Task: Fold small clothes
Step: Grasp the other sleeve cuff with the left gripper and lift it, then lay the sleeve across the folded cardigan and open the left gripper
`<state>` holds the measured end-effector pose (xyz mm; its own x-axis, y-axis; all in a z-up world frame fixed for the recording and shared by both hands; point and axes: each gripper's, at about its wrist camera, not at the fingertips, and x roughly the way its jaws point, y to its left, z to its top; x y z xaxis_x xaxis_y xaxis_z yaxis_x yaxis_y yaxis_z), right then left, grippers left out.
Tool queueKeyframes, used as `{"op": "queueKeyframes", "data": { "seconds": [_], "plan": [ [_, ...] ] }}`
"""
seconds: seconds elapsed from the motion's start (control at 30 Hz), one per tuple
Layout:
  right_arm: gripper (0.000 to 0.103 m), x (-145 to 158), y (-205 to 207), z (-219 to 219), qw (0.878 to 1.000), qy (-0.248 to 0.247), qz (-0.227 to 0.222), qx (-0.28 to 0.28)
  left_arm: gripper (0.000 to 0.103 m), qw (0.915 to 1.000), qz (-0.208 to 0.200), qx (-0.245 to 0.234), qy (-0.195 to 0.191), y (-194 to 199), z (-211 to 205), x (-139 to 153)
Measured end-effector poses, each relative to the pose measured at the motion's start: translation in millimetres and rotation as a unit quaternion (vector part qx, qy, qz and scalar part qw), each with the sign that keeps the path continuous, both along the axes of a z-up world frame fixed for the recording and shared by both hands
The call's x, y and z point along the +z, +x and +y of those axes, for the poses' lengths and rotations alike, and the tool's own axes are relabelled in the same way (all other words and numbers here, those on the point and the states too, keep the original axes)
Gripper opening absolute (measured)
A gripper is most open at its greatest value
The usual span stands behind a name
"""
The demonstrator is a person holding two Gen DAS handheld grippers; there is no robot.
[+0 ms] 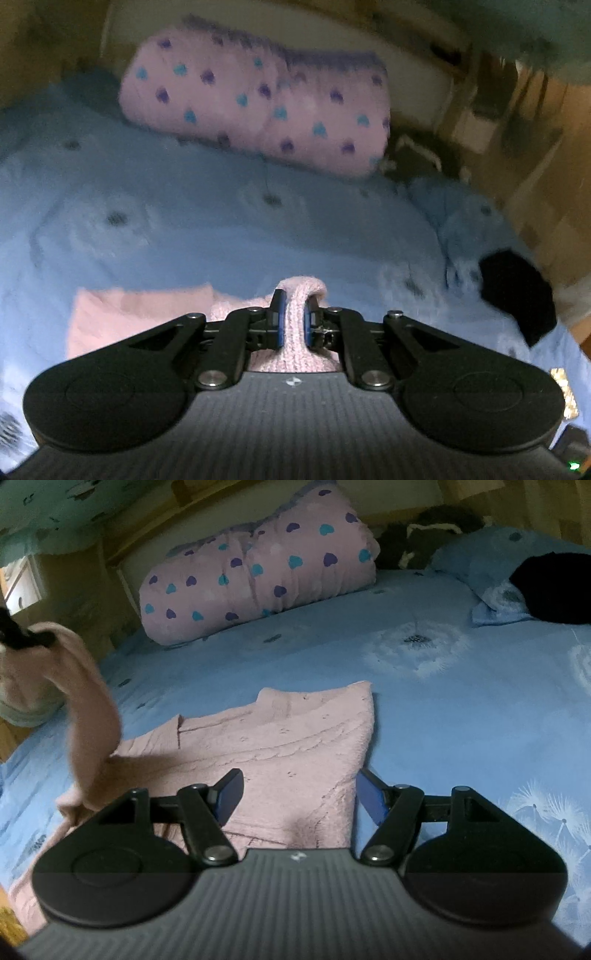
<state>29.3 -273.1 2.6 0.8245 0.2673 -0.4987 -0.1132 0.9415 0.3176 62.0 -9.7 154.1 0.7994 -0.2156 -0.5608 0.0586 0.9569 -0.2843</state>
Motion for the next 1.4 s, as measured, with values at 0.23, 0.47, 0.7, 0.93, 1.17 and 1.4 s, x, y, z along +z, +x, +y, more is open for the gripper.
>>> {"op": "queueKeyframes", "data": {
  "seconds": [0.23,0.47,0.7,0.93,1.17,1.4],
  "plan": [
    [0.069,1,1,-5,1.000,0.012,0.008,-0.005,0.012,0.9971,0.066,-0.025,0.028,37,-49,-78],
    [0.069,-1,3,-9,0.999,0.023,0.021,-0.010,0.044,0.9916,0.106,-0.047,0.057,50,-64,-106],
    [0.069,-2,4,-6,0.999,0.021,0.027,-0.008,0.074,0.9928,0.052,-0.056,0.092,23,-48,-78],
    [0.069,-4,3,-4,0.999,0.026,0.034,-0.002,0.077,0.9907,0.050,-0.018,0.125,3,5,-76],
    [0.069,-9,1,4,0.998,0.036,0.041,0.015,0.077,0.9943,0.071,0.030,0.074,6,73,-101],
    [0.071,-4,-2,21,0.997,0.052,0.046,0.017,0.077,0.9975,0.055,0.028,0.033,13,102,-133]
  ]
}}
